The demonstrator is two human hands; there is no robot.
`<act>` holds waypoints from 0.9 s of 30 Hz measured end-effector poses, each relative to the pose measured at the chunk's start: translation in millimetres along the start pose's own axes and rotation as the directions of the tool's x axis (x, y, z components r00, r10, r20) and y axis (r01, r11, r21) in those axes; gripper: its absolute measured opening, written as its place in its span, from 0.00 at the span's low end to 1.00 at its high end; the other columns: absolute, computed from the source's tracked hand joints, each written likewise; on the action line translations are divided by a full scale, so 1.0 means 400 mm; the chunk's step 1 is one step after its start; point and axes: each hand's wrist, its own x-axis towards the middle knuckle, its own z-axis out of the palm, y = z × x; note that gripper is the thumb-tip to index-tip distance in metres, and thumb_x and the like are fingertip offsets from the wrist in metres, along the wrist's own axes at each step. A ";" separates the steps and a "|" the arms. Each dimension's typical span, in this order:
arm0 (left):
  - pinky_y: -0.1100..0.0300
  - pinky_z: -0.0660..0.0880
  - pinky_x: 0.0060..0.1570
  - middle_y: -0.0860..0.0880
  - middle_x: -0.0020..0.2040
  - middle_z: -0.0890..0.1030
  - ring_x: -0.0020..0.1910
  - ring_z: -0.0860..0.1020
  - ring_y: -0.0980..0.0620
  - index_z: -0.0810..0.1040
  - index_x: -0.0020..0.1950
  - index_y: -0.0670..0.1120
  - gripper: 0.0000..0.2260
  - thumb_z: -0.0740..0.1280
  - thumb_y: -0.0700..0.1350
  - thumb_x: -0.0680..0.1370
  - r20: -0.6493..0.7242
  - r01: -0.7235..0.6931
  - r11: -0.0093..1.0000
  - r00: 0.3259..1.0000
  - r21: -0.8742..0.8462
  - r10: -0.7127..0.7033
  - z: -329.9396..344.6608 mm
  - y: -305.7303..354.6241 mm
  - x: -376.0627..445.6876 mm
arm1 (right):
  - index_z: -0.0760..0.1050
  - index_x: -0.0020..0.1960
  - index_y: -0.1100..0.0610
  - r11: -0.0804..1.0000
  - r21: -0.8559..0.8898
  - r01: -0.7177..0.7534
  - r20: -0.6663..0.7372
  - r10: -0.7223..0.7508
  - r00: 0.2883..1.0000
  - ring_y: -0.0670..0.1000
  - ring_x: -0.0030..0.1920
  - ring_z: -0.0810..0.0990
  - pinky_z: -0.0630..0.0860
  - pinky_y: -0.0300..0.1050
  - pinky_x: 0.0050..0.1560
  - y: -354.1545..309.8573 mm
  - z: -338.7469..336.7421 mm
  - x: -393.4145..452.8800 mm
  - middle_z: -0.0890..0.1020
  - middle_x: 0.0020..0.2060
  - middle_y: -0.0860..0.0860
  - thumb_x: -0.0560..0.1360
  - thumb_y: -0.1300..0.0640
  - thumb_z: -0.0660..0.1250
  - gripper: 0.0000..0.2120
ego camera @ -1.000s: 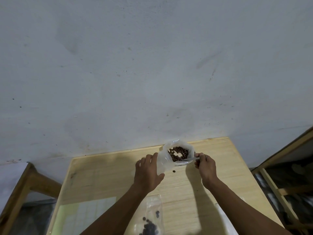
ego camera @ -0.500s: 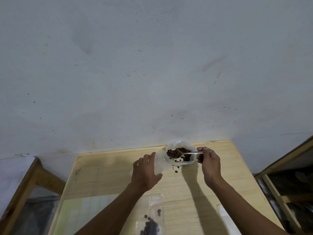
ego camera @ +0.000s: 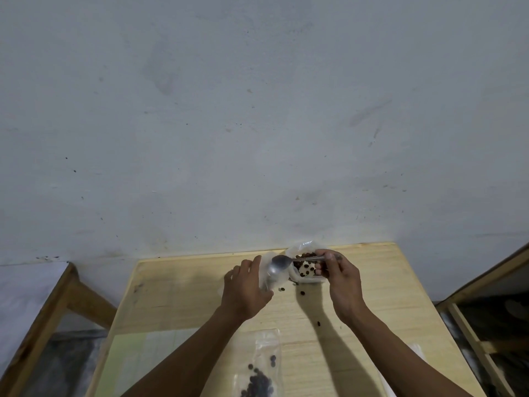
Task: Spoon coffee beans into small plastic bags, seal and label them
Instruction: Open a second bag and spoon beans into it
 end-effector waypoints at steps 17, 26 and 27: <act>0.54 0.63 0.67 0.49 0.68 0.70 0.66 0.71 0.48 0.57 0.79 0.48 0.37 0.65 0.60 0.73 0.012 0.025 0.999 1.000 0.022 -0.025 0.028 -0.013 -0.002 | 0.81 0.58 0.50 0.974 -0.193 -0.121 -0.342 0.049 0.938 0.53 0.54 0.81 0.77 0.55 0.59 0.097 -0.073 0.077 0.83 0.53 0.53 0.82 0.52 0.60 0.12; 0.50 0.70 0.61 0.47 0.61 0.77 0.59 0.76 0.46 0.67 0.74 0.46 0.34 0.66 0.57 0.70 -0.020 -0.025 0.998 0.999 0.055 0.026 0.058 0.035 0.024 | 0.82 0.55 0.52 0.963 -0.161 -0.215 -0.346 0.149 0.926 0.53 0.59 0.78 0.74 0.52 0.62 0.148 -0.046 0.052 0.82 0.55 0.51 0.82 0.52 0.60 0.12; 0.50 0.71 0.61 0.47 0.60 0.77 0.58 0.77 0.45 0.68 0.74 0.46 0.34 0.67 0.57 0.70 -0.027 -0.026 0.998 0.999 0.055 0.028 0.060 0.037 0.026 | 0.82 0.53 0.52 0.961 -0.160 -0.226 -0.338 0.162 0.927 0.52 0.58 0.77 0.73 0.49 0.60 0.149 -0.045 0.049 0.82 0.54 0.50 0.82 0.53 0.60 0.12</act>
